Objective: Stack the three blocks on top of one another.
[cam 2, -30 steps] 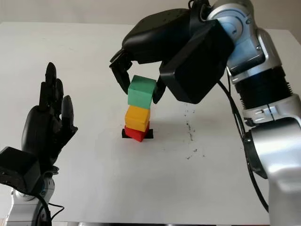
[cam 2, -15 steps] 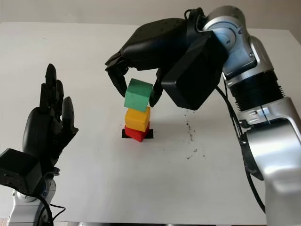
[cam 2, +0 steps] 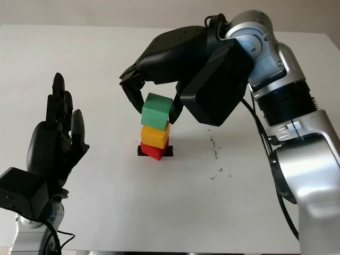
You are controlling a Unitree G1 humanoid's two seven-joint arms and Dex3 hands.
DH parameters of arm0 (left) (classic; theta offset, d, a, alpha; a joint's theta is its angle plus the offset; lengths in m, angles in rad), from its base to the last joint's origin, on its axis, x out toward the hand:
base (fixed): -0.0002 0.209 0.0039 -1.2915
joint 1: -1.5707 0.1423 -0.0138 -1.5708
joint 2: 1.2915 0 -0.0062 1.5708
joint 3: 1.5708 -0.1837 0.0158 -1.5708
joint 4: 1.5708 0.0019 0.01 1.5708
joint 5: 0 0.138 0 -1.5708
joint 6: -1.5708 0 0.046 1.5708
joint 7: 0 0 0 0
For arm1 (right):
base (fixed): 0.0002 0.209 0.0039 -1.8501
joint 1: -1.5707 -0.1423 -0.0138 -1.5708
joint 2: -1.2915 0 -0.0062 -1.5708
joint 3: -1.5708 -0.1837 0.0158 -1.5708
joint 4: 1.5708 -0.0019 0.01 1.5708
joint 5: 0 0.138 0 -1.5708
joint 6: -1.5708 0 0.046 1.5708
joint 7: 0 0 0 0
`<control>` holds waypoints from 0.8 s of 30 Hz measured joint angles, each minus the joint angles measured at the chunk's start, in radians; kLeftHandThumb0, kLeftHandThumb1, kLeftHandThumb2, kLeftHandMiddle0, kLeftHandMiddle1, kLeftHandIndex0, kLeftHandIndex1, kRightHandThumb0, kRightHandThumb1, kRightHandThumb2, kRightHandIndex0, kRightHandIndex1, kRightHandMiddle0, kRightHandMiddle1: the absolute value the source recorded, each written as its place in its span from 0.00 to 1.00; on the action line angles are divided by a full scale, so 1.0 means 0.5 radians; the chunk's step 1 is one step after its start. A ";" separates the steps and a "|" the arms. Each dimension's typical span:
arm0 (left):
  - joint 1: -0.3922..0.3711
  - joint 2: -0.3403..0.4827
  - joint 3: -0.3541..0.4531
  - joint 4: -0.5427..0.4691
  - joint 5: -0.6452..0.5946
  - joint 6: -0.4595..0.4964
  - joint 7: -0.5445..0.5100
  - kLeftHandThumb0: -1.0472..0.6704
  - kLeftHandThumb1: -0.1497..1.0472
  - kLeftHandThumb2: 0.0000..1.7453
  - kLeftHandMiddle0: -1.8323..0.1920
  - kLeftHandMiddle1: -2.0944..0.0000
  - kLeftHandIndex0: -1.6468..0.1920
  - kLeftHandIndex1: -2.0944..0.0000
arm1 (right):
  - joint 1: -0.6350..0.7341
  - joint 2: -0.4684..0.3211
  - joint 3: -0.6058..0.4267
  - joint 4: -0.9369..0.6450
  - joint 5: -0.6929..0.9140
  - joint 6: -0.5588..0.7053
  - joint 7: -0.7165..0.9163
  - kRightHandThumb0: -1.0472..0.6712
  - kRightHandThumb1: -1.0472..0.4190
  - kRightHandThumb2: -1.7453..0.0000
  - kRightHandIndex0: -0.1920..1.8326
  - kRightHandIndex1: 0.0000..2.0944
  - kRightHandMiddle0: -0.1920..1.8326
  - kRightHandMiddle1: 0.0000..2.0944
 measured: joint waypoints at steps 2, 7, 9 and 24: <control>0.000 -0.004 -0.002 0.000 0.000 0.000 0.002 0.15 1.00 0.40 0.97 0.97 0.98 0.97 | 0.001 0.005 0.001 0.001 0.001 0.010 0.007 0.38 0.05 0.97 0.19 0.02 0.26 0.70; 0.000 -0.006 -0.003 0.000 0.000 -0.005 0.003 0.15 1.00 0.40 0.97 0.97 0.98 0.97 | 0.013 0.008 0.008 -0.001 0.003 0.079 0.058 0.39 0.04 0.97 0.18 0.02 0.24 0.69; 0.000 -0.006 -0.003 0.000 0.000 -0.005 0.002 0.15 1.00 0.40 0.97 0.97 0.98 0.97 | 0.024 0.010 0.008 -0.002 0.004 0.083 0.059 0.39 0.04 0.97 0.19 0.02 0.24 0.69; 0.001 -0.019 -0.012 0.000 0.001 -0.003 0.007 0.15 1.00 0.40 0.98 0.97 0.98 0.97 | 0.055 0.014 0.008 -0.024 0.016 0.122 0.073 0.36 0.05 0.97 0.16 0.02 0.26 0.68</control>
